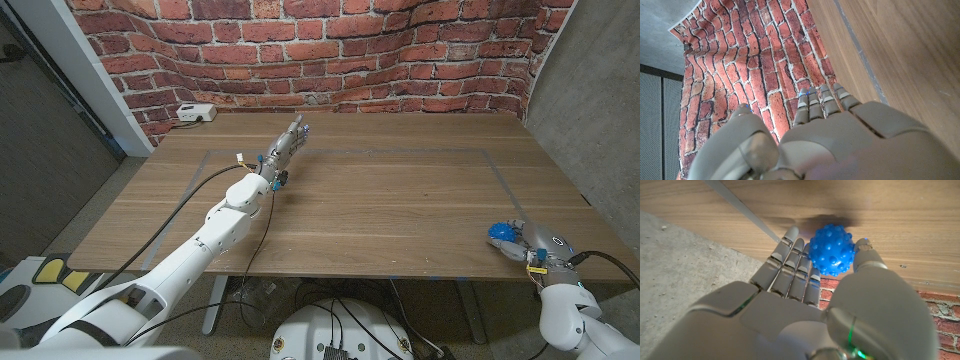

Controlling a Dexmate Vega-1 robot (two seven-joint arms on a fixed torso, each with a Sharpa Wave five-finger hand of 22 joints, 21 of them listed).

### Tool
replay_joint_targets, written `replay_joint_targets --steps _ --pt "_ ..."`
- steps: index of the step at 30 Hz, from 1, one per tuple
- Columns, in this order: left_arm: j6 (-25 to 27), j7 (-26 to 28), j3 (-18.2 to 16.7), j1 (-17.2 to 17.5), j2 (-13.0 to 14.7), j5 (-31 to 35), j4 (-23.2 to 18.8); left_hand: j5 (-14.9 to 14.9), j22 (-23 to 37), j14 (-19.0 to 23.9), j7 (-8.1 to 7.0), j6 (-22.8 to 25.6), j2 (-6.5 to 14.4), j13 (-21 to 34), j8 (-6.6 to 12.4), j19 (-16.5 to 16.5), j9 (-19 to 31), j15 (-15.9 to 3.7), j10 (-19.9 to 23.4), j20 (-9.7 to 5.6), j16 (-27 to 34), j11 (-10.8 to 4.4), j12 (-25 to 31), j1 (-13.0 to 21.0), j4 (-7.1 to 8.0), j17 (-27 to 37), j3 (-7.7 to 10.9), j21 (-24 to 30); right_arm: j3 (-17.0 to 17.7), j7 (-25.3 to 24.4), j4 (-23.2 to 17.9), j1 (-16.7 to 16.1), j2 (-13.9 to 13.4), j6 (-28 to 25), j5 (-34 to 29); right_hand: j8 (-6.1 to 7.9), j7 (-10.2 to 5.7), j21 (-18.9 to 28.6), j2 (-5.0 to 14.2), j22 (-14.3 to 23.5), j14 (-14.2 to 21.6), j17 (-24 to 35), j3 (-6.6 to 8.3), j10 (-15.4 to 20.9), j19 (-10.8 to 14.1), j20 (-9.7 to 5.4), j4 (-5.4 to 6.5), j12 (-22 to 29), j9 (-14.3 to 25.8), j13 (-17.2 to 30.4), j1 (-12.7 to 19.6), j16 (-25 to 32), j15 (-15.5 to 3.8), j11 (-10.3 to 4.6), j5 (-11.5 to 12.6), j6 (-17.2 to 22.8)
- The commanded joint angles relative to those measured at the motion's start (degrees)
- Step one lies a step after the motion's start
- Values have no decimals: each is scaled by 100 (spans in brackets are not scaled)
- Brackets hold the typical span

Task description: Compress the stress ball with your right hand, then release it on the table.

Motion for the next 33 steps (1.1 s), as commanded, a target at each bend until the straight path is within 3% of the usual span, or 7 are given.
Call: replay_joint_targets --steps 1,15,22,23,26,33 --pt "9 -35 21 -15 -20 -18 32 -9 27 39 14 33 8 34 3 0 20 27 51 25 -12 -1 -18 27 -12 9 9 -14 -45 -88 -53 -48 -208 -176 164 -26 30 -50 1 13 -147 14 -33 -106 -106 -275 14 -11 10 13 -74 -21 45 61 46 -140" --pt "-9 -32 22 -32 -13 8 9 -14 28 40 8 33 15 34 2 -1 20 36 52 29 -12 -2 -18 37 -14 10 3 -13 -39 -217 -106 -80 -338 -215 237 -35 220 -240 -133 10 -713 5 -180 -727 -483 -70 54 -35 2 24 -366 -35 300 315 117 -781" --pt "6 -19 14 -23 7 12 -25 -17 28 41 7 38 18 34 4 0 20 35 56 28 -11 -13 -17 41 -15 10 0 -12 -78 -168 -148 -54 -430 -339 243 -39 56 -348 -165 8 -1033 -5 -241 -1074 -687 135 73 -38 4 29 -498 -37 509 359 160 -1148" --pt "6 -14 12 -23 7 14 -26 -17 28 41 6 41 19 35 5 2 20 34 60 24 -11 -21 -15 42 -15 10 -1 -12 -78 -173 -142 -64 -452 -321 240 -38 -81 -367 -179 8 -1074 -9 -266 -1143 -715 203 86 -28 4 30 -550 -24 566 347 168 -1237" --pt "13 -22 12 -30 7 9 -19 -19 28 42 6 46 21 35 6 2 20 32 58 25 -11 -2 -16 44 -15 10 -2 -11 -103 -117 -192 -45 -488 -446 250 -34 -210 -411 -204 8 -1183 -14 -305 -1254 -795 305 106 -24 5 31 -631 -31 649 295 179 -1346" --pt "15 -41 25 -58 -24 -1 46 -22 28 46 10 47 25 35 6 4 20 30 49 29 -9 -14 -20 48 -15 11 -6 -10 -87 -107 -241 -67 -532 -491 299 -40 -170 -516 -252 9 -1412 -27 -393 -1618 -975 510 148 -38 6 34 -812 -30 848 376 214 -1652"
